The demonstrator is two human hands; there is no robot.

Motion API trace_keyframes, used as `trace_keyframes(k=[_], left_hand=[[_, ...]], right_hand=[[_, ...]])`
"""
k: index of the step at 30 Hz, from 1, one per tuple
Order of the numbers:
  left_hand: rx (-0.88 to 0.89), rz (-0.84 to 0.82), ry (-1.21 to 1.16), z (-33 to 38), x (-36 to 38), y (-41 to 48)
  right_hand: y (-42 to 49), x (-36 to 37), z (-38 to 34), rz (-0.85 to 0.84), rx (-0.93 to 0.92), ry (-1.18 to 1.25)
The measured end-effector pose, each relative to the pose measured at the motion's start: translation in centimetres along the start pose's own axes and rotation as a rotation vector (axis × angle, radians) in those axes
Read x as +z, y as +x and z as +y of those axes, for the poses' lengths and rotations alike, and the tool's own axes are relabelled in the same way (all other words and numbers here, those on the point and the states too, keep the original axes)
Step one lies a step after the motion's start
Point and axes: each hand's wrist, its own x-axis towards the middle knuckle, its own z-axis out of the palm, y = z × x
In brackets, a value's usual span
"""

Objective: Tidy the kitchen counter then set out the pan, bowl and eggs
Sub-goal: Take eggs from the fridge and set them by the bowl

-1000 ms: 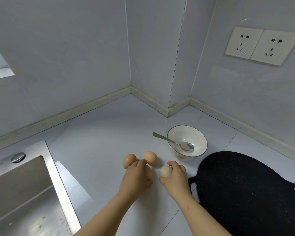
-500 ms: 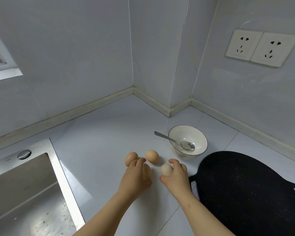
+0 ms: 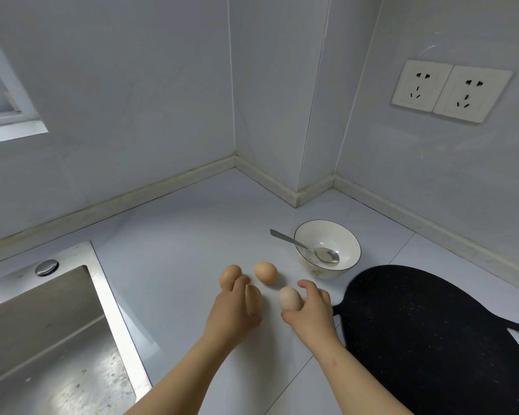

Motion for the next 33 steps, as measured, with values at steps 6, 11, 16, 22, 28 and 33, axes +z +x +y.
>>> trace_keyframes(k=[6,11,16,22,28,33], left_hand=[[-0.006,0.009,0.006,0.04,0.21,0.00],[-0.026,0.010,0.014,0.00,0.16,-0.22],[-0.024,0.033,0.020,-0.03,0.07,-0.25],[-0.028,0.032,0.016,-0.37,-0.01,-0.22],[-0.050,0.023,0.021,-0.45,-0.15,-0.50],[-0.069,0.027,0.020,-0.59,-0.26,-0.87]], right_hand=[[-0.22,-0.07,0.13,-0.009,-0.010,0.001],[-0.33,-0.12,0.17,-0.015,-0.010,0.003],[-0.34,0.02,0.24,-0.017,-0.005,0.015],[-0.39,0.18,0.17,-0.033,-0.013,-0.007],[-0.33,0.41,-0.02,-0.051,-0.031,-0.009],[-0.44,0.52,-0.21,-0.078,-0.042,-0.009]])
